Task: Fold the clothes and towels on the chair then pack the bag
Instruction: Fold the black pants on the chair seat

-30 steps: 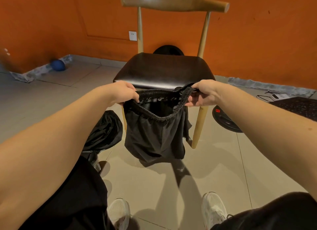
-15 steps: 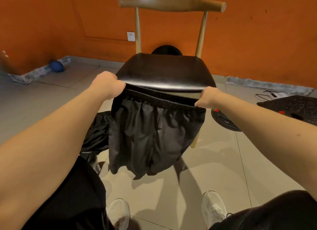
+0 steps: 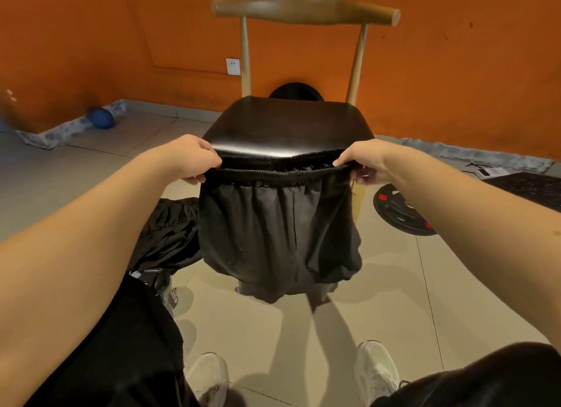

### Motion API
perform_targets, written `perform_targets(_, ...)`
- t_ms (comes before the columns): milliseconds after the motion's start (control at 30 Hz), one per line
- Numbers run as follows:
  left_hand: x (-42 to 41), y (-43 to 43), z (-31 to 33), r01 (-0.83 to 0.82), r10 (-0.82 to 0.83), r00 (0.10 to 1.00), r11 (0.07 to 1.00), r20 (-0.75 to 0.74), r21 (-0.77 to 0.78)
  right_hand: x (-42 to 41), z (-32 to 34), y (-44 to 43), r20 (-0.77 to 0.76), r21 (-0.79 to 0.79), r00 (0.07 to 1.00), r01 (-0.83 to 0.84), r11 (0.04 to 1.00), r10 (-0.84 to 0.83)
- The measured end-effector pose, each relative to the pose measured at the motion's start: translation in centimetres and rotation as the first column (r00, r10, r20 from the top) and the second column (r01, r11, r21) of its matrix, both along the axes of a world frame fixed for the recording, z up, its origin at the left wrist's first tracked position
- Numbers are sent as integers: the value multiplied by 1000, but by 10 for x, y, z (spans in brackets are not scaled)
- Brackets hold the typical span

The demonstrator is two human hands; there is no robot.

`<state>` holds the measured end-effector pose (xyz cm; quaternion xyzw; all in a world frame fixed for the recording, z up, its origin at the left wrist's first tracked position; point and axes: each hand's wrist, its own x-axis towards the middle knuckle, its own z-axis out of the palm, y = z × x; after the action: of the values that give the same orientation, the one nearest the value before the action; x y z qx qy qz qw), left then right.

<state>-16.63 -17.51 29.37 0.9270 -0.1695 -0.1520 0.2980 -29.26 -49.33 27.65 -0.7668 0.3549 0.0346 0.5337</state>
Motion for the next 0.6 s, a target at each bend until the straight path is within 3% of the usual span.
perform_targets(100, 2, 6, 7, -8, 10, 999, 998, -33, 55, -7, 15, -8, -51, -285, 992, -129, 950, 119)
perform_targets(200, 1, 4, 24, -46, 48, 998, 998, -35, 48, -15, 33, -12, -82, -432, 971, -236, 870, 222)
perform_targets(367, -6, -6, 66, 36, -37, 995, 999, 91, 16, -30, 69, -14, 116, -405, 958, -196, 893, 263)
perform_targets(467, -3, -9, 84, 108, -110, 972, 994, 209, 22, -40, 83, -19, 209, -460, 914, -221, 860, 347)
perform_targets(600, 6, -3, 95, 209, -241, 933, 967, 268, 144, -47, 101, -26, 172, -502, 852, -356, 788, 494)
